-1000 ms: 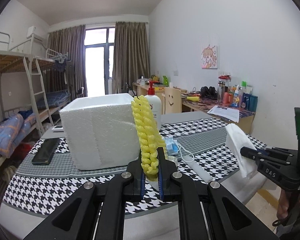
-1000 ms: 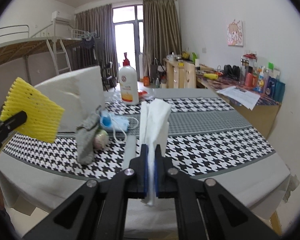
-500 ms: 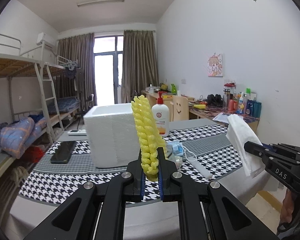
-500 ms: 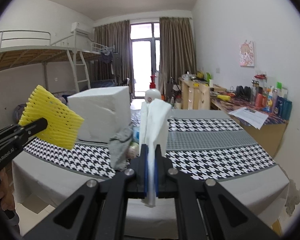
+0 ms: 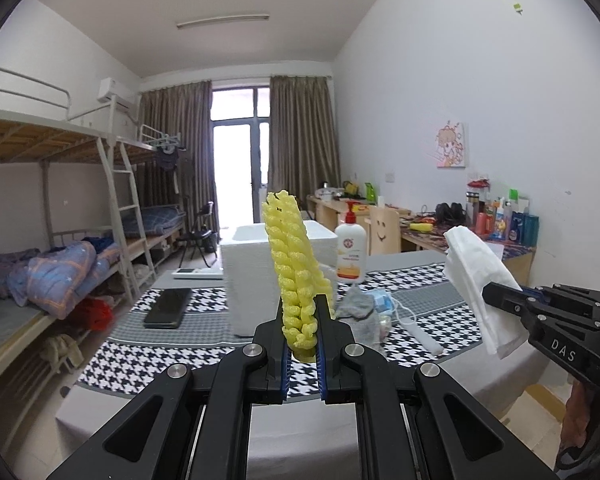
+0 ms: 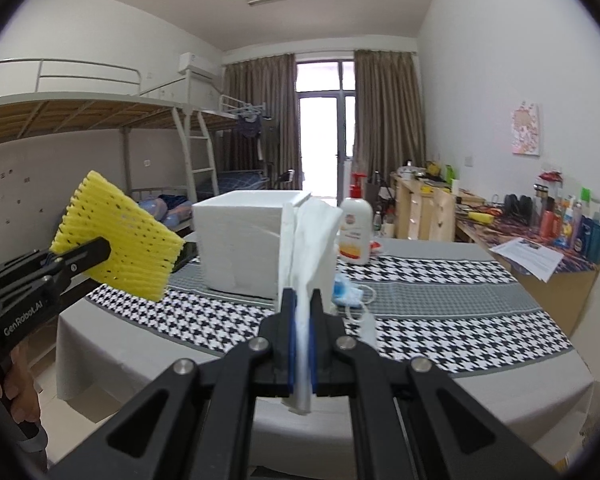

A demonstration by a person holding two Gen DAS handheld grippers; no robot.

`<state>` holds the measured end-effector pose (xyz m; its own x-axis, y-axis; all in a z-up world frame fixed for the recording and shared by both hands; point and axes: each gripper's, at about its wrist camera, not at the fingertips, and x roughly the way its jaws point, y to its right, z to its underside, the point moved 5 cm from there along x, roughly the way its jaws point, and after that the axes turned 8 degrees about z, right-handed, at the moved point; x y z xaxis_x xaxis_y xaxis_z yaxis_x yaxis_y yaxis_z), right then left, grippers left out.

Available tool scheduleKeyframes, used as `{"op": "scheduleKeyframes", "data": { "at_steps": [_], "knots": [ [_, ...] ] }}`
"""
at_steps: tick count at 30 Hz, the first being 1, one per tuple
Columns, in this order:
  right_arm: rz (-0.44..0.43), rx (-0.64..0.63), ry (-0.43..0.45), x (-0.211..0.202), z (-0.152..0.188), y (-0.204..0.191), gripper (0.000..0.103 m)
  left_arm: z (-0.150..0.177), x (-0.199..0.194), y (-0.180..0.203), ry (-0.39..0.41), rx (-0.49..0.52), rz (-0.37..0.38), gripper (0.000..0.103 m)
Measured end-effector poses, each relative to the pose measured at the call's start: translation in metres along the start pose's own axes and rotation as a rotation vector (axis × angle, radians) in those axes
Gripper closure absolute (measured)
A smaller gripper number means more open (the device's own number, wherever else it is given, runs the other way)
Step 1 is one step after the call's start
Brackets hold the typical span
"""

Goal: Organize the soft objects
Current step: 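Carry the yellow net and white tissue over the open white foam box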

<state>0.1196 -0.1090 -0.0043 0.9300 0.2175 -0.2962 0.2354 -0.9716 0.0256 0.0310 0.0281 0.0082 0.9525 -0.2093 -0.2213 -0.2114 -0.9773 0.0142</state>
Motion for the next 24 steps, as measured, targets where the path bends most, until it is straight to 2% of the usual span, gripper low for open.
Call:
{"op": "scheduleKeyframes", "data": {
  "at_steps": [11,24],
  "knots": [
    [-0.029,-0.02,-0.012,0.013,-0.005,-0.012,0.096,0.002,0.002,-0.016,-0.003,-0.024,-0.015,0.092],
    [-0.051,-0.031,-0.026,0.051,-0.032,-0.022,0.095,-0.018,0.036,-0.038,-0.017,-0.026,-0.03,0.092]
  ]
}}
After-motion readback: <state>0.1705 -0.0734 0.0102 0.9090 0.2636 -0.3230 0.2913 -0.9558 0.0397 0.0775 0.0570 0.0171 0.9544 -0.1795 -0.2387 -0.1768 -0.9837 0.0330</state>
